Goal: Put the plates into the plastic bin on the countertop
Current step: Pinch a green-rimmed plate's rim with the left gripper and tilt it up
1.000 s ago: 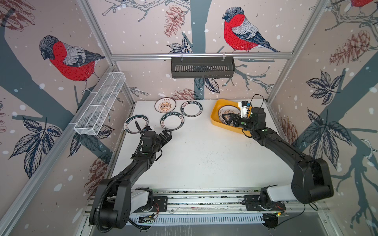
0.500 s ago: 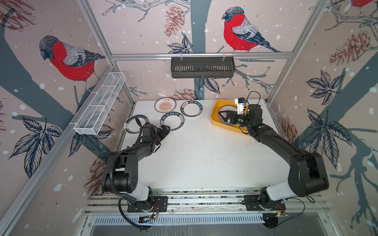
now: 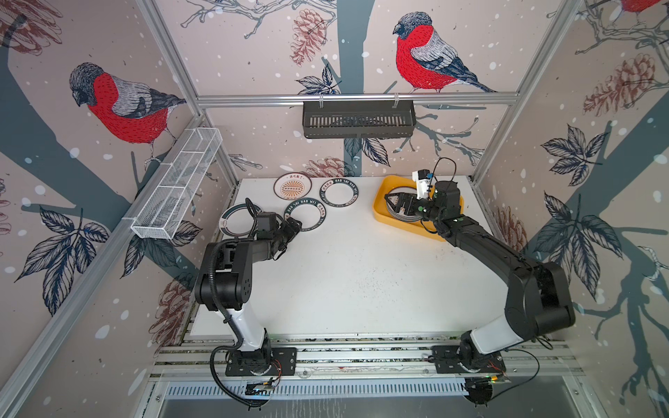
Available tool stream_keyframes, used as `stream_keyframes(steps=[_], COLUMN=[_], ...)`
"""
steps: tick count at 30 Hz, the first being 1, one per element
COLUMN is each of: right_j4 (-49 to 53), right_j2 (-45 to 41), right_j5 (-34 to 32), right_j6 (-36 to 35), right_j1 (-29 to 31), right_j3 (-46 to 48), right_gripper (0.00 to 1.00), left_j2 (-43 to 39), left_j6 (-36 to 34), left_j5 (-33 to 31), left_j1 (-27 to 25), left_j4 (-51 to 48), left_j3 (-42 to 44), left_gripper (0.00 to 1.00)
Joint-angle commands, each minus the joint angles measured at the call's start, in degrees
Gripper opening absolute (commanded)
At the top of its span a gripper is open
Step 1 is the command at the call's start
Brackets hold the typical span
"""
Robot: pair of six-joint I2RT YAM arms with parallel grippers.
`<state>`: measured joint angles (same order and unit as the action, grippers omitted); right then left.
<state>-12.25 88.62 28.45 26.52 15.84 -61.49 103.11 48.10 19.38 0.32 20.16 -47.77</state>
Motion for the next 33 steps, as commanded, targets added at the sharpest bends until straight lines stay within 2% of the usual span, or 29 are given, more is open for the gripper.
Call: stream_keyframes(steps=[1,13,16,19,22,27,33], right_j4=[0.3,1.0,1.2,1.1,1.3,1.4,1.5], right_j2=[0.7,1.1,1.0,0.9,0.8,0.8,0.6], right_j5=[-1.5,-2.7,-3.1,-3.5,-3.7,-3.7,-3.9], right_j6=[-1.2,-1.3,-1.2,-1.0,-0.9,-0.9,-0.6], right_j1=[0.0,-0.6,-0.7,-0.9,-0.9,-1.1,-1.3], right_j3=[-0.8,-1.5,-1.4,-1.1,-0.9,-0.8,-0.4], right_gripper=[1.0,0.99,0.99,0.99,0.99,1.0,0.99], left_j2=[1.7,8.7,9.5,10.1,10.4,10.4,9.9], left_j6=[0.8,2.0,2.4,2.8,3.1,3.2,3.8], left_j5=[-1.7,-2.2,-2.5,-2.3,-2.1,-2.2,-1.8], left_j1=[0.4,1.4,1.5,1.5,1.6,1.6,1.6], left_j4=[-0.7,-0.4,-0.3,0.1,0.5,0.5,1.5], left_j3=[-1.4,-6.3,-6.7,-6.7,-6.7,-6.5,-5.7], left_gripper=[0.86,0.71,0.61,0.45,0.39,0.21,0.1])
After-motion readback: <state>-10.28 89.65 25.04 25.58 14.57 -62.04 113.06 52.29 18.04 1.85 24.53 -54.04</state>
